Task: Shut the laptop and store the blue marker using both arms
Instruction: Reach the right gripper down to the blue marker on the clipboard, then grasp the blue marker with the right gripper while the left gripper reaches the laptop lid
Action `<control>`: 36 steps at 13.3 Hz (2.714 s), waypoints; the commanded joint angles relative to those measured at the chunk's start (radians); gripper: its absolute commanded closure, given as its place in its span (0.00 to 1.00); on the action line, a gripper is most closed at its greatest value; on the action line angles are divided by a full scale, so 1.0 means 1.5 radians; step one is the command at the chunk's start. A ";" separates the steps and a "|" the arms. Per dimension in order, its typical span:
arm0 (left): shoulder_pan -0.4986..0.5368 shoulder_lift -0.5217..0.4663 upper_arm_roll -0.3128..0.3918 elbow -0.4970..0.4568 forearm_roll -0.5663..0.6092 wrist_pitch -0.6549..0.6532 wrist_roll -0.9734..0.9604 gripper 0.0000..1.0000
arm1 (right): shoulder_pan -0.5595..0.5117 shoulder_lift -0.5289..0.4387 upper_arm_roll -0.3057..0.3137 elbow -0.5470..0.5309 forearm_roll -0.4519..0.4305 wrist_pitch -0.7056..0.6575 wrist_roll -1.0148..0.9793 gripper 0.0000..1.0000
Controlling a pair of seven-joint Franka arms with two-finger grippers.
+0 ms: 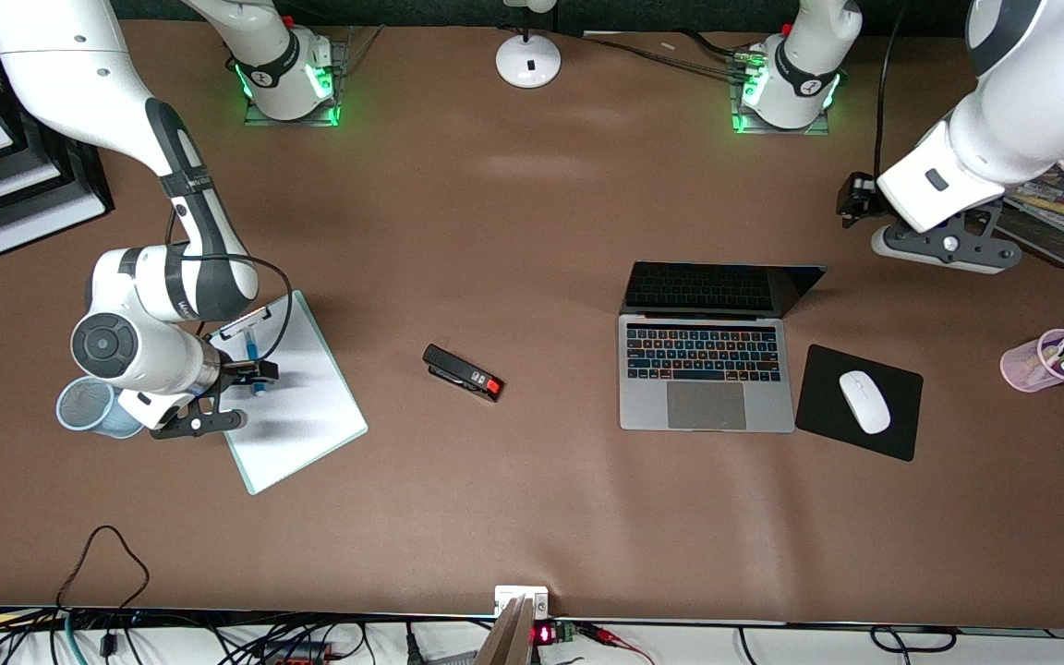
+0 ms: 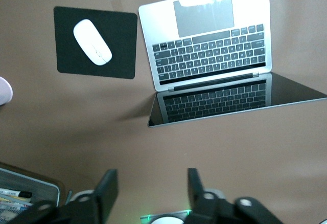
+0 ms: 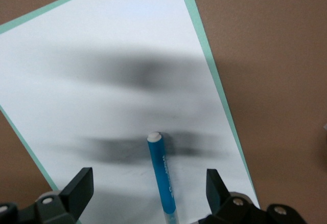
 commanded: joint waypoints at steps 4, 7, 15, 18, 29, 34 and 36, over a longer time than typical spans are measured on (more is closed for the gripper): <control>0.005 0.007 -0.004 0.021 -0.018 -0.028 0.004 0.96 | -0.006 0.020 0.003 -0.012 -0.012 0.021 -0.021 0.08; 0.005 0.007 -0.004 0.015 -0.047 -0.046 -0.002 0.98 | -0.018 0.031 0.003 -0.012 -0.012 0.033 -0.040 0.08; -0.001 -0.039 -0.086 -0.164 -0.104 0.099 -0.138 1.00 | -0.020 0.042 0.003 -0.009 -0.013 0.034 -0.108 0.31; -0.001 -0.069 -0.129 -0.260 -0.104 0.201 -0.158 1.00 | -0.019 0.044 0.003 -0.008 -0.016 0.035 -0.112 0.33; 0.004 -0.022 -0.148 -0.375 -0.031 0.447 -0.177 1.00 | -0.019 0.059 0.004 -0.005 -0.013 0.049 -0.132 0.45; 0.005 0.007 -0.145 -0.371 0.023 0.516 -0.177 1.00 | -0.016 0.060 0.004 -0.004 -0.012 0.049 -0.132 0.59; 0.006 0.019 -0.144 -0.356 0.046 0.524 -0.177 1.00 | -0.016 0.060 0.004 -0.002 -0.010 0.049 -0.132 0.62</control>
